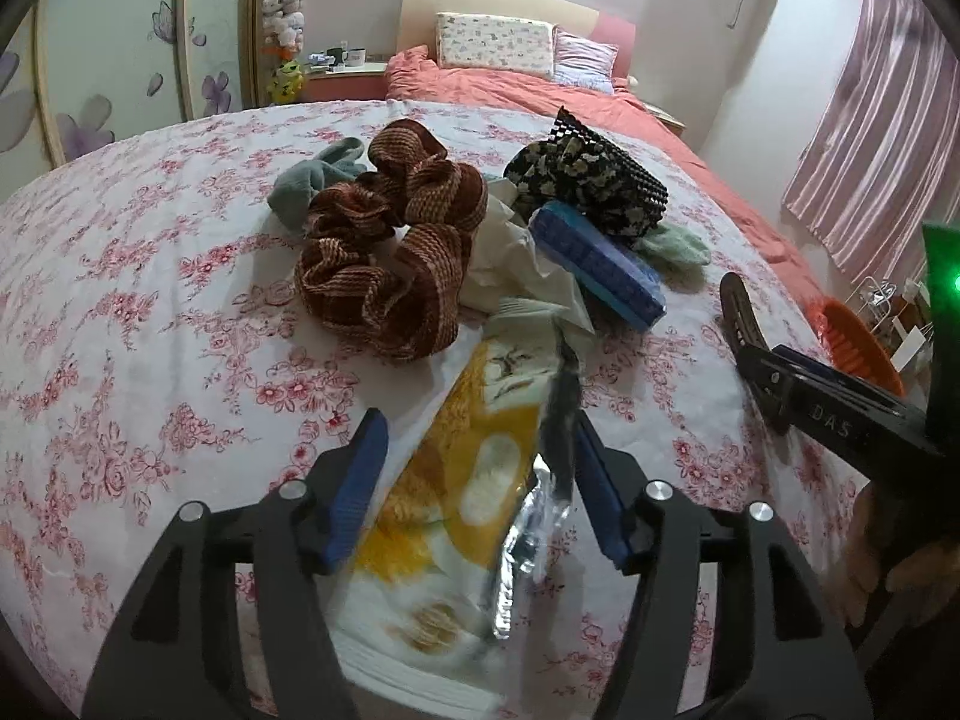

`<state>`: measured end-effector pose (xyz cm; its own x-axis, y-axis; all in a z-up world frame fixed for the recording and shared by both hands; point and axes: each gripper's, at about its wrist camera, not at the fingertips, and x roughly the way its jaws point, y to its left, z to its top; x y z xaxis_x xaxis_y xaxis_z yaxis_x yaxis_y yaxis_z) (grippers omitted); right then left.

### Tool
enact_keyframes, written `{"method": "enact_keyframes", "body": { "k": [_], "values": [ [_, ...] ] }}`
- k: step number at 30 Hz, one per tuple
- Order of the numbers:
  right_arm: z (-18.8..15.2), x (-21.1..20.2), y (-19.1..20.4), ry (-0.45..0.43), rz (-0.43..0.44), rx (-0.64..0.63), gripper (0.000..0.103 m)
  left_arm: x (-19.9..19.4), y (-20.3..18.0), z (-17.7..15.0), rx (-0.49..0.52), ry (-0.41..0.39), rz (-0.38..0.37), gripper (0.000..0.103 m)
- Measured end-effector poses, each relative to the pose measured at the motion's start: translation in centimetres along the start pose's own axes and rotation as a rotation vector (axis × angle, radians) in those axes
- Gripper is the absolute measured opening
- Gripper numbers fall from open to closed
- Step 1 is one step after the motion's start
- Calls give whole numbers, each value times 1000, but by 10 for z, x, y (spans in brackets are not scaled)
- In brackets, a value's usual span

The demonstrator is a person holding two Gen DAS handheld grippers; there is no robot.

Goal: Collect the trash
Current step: 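Lift the snack wrapper with the left tool while the right tool holds the shoe horn, then carry wrapper and shoe horn over the basket and open both tools to drop them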

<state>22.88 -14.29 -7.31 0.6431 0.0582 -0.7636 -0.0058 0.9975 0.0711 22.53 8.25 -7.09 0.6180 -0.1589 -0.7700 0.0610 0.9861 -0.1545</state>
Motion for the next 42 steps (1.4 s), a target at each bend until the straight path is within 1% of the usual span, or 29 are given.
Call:
{"method": "enact_keyframes", "body": {
  "k": [3,5,6,7,9,15,18,22,29,37,42],
  "values": [
    [0,0,0,0,-1,-2,36,1,-4,1,21,6,24,60],
    [0,0,1,0,-4,-4,36,1,-4,0,28,6,23,58],
    [0,0,0,0,-5,-4,36,2,-7,1,48,8,24,49],
    [0,0,0,0,-8,-7,36,4,-11,2,76,11,34,46],
    [0,0,2,1,-18,-20,36,8,-19,5,131,20,53,46],
    [1,1,1,2,-10,-27,36,15,-25,9,168,26,66,47],
    [1,0,0,1,-11,-21,34,15,-26,9,161,26,64,47],
    [1,-1,-1,-3,7,-14,33,13,-28,8,160,21,73,41],
    [-8,-14,-7,-18,27,5,33,2,-21,9,125,8,44,38],
    [-11,-28,-16,-39,41,29,33,-15,-27,9,127,-19,29,38],
    [-10,-40,-24,-61,48,46,33,-29,-30,8,122,-32,2,38]
  ]
}}
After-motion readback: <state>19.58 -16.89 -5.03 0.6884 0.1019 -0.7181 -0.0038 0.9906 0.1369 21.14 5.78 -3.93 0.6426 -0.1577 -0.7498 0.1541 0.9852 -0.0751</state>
